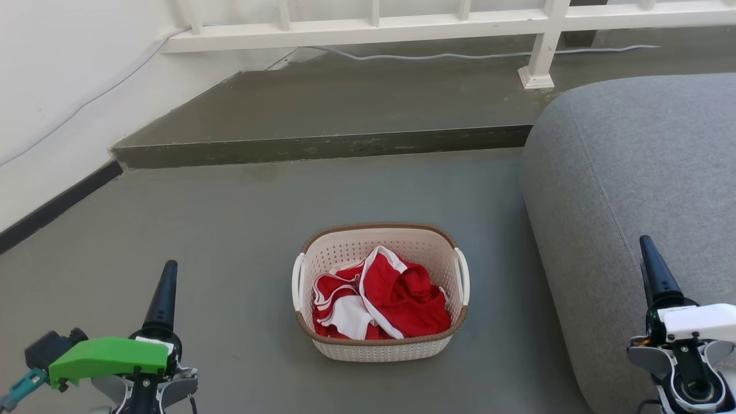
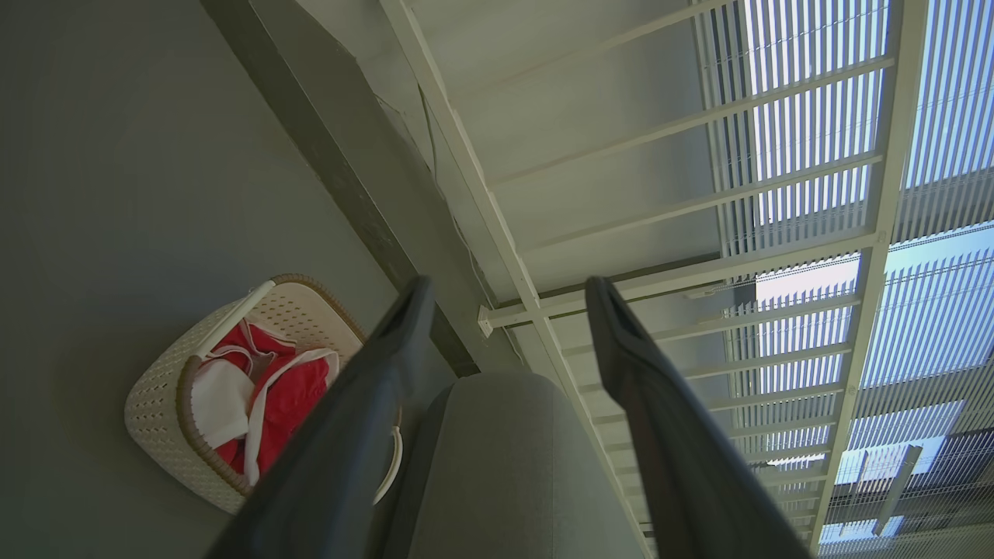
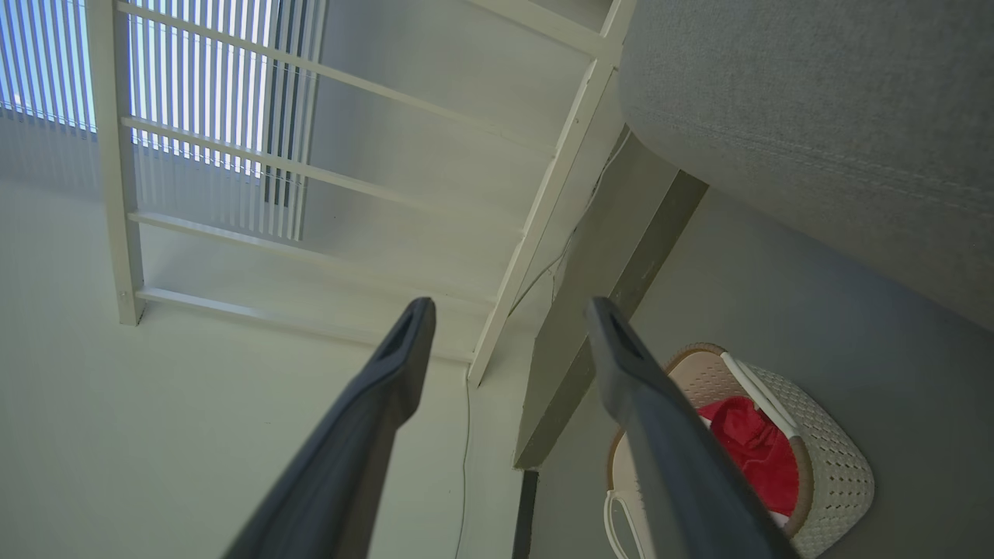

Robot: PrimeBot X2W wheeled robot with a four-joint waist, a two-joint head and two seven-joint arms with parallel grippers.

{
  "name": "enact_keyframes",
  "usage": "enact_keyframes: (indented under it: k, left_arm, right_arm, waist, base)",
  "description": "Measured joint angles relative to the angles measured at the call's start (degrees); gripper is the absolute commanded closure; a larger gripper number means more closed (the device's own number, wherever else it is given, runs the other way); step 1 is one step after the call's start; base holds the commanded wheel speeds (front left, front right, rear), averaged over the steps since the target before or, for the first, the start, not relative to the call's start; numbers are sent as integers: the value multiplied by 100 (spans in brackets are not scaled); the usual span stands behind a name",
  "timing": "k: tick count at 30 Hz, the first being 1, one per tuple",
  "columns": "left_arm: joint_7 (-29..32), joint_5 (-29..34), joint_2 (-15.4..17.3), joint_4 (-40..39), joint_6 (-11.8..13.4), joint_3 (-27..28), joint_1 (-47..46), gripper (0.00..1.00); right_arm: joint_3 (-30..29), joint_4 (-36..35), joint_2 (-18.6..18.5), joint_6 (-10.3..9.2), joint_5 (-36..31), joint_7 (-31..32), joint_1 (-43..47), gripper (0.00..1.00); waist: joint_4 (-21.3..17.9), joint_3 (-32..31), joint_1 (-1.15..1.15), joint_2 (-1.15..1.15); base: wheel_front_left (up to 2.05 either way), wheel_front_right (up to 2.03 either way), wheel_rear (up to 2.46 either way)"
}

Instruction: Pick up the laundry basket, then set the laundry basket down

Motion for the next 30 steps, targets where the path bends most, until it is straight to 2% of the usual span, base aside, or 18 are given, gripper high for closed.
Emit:
enact_keyframes:
  k: [8,16,30]
  left_arm:
    - [-152,890,152,-2,29,-254,-107,0]
    - [-307,1775,209,-67,204,-338,-222,0]
    - [-571,3430,294,-121,553,-828,-315,0]
  right_arm:
    - [249,-41,-246,-200,-953,-182,-51,0]
    - [527,-89,-393,-360,-1804,-333,-125,0]
    - [1114,-67,-508,-601,-3205,-598,-272,0]
  waist:
    - [9,-19,0,0]
    - [17,-41,0,0]
    - [-2,-42,0,0]
  base:
    - [0,0,0]
    - [0,0,0]
    - [0,0,0]
